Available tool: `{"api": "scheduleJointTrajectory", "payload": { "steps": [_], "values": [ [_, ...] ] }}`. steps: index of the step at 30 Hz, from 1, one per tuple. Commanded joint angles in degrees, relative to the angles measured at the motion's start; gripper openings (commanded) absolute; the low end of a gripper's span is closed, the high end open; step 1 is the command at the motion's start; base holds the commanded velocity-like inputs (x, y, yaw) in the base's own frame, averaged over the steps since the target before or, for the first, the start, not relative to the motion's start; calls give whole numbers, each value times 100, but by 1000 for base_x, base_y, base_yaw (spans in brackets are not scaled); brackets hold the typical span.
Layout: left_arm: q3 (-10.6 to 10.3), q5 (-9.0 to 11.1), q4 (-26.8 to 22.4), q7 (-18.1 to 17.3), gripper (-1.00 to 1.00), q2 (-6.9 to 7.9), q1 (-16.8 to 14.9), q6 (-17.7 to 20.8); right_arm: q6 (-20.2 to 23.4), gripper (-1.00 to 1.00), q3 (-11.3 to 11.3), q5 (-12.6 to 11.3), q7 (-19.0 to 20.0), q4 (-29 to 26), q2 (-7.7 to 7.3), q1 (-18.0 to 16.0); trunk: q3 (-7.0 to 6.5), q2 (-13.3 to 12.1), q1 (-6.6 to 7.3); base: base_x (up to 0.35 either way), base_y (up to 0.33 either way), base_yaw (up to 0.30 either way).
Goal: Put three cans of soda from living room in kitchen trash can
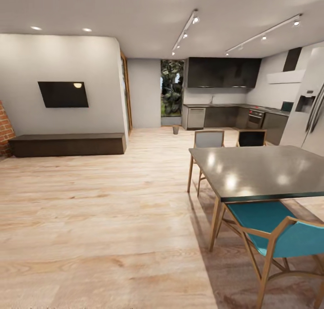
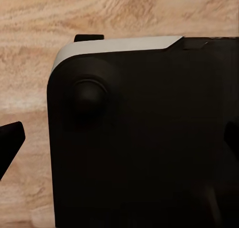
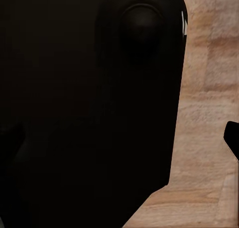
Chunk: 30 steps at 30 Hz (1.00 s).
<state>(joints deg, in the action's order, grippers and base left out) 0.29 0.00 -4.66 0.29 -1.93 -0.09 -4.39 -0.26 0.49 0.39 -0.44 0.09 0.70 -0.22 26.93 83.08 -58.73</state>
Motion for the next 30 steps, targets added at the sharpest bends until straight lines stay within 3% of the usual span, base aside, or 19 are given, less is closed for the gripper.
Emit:
{"api": "scheduleJointTrajectory", "payload": {
  "steps": [1,8,30],
  "values": [
    [-1,0,0,-1,100,-2,0,0,0,100,-2,0,0,0,0,0,0,0,0,0,0,156],
    [-14,-35,-6,-5,100,-8,0,6,4,100,-5,-3,0,0,0,1,0,0,0,131,0,57],
    [-38,-44,-128,0,100,-2,0,53,1,100,-4,-1,0,0,0,3,0,0,0,332,0,1]
  ]
}}
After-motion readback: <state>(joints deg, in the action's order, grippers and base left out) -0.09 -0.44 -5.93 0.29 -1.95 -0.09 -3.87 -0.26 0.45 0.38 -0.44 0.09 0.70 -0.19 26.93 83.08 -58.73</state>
